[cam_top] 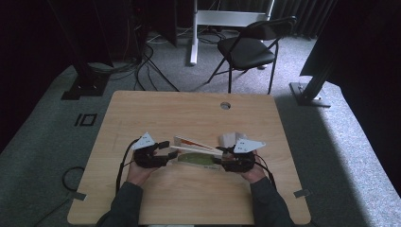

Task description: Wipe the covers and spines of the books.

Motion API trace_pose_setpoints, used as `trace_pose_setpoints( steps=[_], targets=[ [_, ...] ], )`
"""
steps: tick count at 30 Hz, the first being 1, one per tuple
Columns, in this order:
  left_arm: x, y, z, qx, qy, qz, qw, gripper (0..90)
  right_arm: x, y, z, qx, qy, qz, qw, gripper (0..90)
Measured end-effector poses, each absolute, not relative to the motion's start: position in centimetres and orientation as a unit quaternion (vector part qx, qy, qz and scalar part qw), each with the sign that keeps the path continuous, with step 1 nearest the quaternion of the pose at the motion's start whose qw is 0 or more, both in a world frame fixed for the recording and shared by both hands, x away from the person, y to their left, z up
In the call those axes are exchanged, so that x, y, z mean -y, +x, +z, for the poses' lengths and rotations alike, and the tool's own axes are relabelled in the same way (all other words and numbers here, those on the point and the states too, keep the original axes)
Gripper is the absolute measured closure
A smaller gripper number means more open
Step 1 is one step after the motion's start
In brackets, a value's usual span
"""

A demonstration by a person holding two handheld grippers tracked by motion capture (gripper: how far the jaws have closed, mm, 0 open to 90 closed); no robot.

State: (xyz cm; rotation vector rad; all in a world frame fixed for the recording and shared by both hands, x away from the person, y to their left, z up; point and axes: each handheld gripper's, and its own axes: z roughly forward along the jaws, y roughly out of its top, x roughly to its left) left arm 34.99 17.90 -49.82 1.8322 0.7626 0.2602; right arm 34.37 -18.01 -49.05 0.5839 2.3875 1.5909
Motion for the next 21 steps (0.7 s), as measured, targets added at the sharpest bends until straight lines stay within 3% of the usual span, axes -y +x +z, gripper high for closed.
trace_pose_setpoints(
  steps=[2, 4, 10, 21],
  targets=[
    [-17.8, 35.1, -49.7, -0.318, 0.772, 0.115, 0.539, 30.3, 17.5, 34.4, -49.1, -0.813, 0.193, 0.537, 0.112, 52.5],
    [-17.8, 35.2, -49.6, -0.318, 0.770, 0.115, 0.541, 26.5, 17.1, 34.5, -49.1, -0.813, 0.190, 0.537, 0.119, 60.0],
    [-17.6, 35.4, -49.6, -0.303, 0.778, 0.114, 0.539, 25.9, 17.1, 34.2, -49.0, -0.820, 0.171, 0.533, 0.122, 73.8],
    [-16.7, 35.5, -50.0, -0.288, 0.782, 0.127, 0.539, 25.9, 17.4, 33.5, -48.9, -0.830, 0.136, 0.528, 0.122, 74.3]
  ],
)
